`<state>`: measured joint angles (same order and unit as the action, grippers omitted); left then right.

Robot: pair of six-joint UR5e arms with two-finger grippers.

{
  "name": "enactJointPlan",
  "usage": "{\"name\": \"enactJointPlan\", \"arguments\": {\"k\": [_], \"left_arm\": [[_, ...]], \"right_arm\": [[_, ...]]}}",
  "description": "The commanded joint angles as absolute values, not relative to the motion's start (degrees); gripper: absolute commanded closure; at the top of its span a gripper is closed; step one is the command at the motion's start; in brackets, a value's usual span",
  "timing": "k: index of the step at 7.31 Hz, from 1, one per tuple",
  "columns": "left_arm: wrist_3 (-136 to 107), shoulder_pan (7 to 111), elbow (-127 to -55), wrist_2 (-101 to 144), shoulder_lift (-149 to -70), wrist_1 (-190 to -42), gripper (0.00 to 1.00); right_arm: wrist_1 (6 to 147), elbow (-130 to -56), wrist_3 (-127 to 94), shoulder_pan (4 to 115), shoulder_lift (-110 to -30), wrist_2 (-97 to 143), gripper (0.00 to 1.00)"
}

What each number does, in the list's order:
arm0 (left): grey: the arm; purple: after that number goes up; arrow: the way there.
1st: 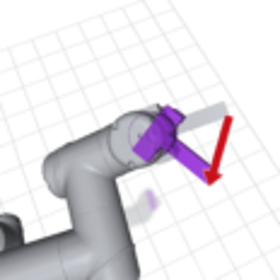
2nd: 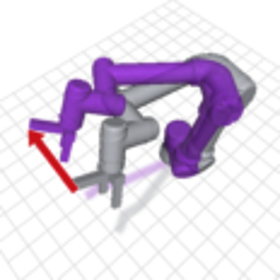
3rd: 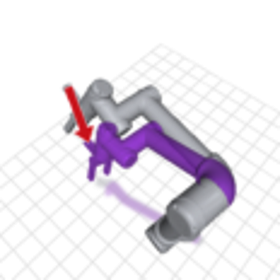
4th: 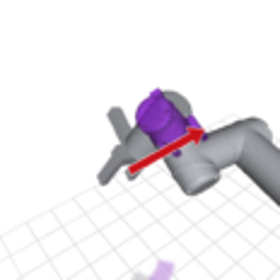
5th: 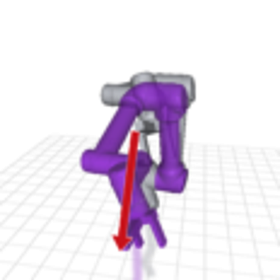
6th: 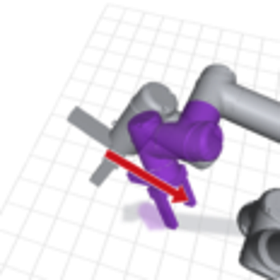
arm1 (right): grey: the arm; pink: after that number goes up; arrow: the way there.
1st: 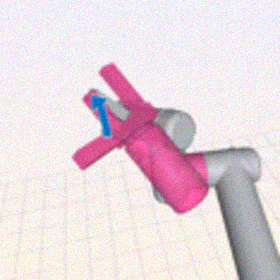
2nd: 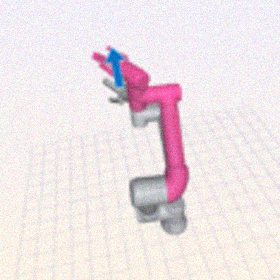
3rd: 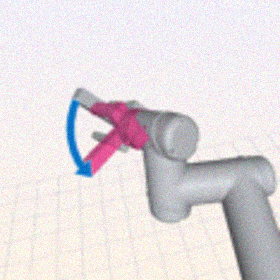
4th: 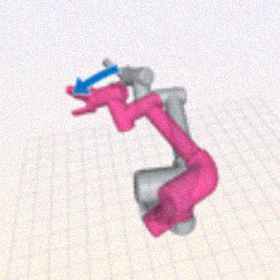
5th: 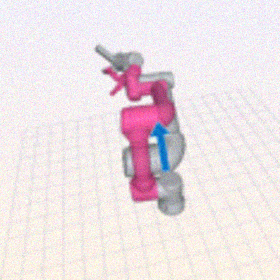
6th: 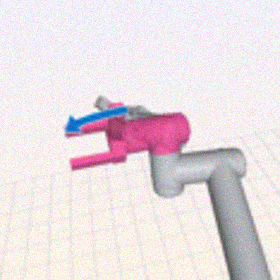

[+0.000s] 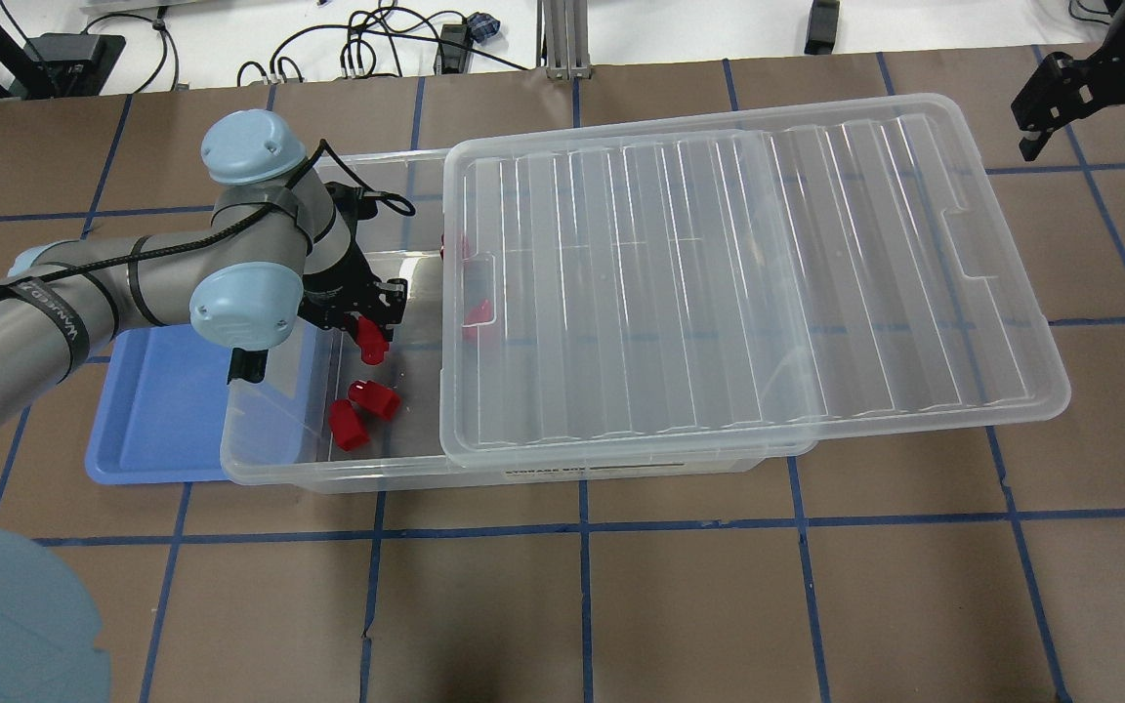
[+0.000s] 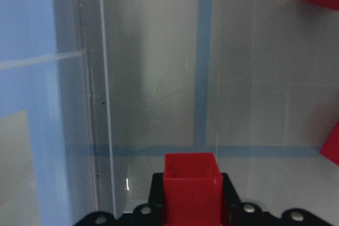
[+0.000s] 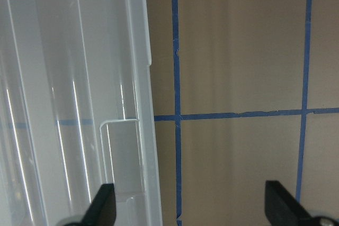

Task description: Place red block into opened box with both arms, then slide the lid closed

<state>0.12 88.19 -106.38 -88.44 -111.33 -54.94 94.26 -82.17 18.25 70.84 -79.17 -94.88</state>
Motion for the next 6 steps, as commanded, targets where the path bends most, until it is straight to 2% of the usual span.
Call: {"name": "enactJointPlan", "arguments": {"k": [1, 3, 6], "left_arm": [[0.44, 88.51, -103.90, -88.59, -110.31, -54.13, 0.00], [0.18, 89.12, -100.58, -88.68, -107.59, -60.24, 0.00], [-0.18, 89.21, -85.66, -91.38, -101.53, -84.30, 0.00]], "right_arm": [[94.22, -82.53, 18.11, 70.84, -79.19, -94.92, 0.00], [94.31, -82.09, 18.02, 70.84, -79.19, -95.10, 0.00], [94.22, -82.09, 18.02, 70.84, -79.28, -95.45, 0.00]]}}
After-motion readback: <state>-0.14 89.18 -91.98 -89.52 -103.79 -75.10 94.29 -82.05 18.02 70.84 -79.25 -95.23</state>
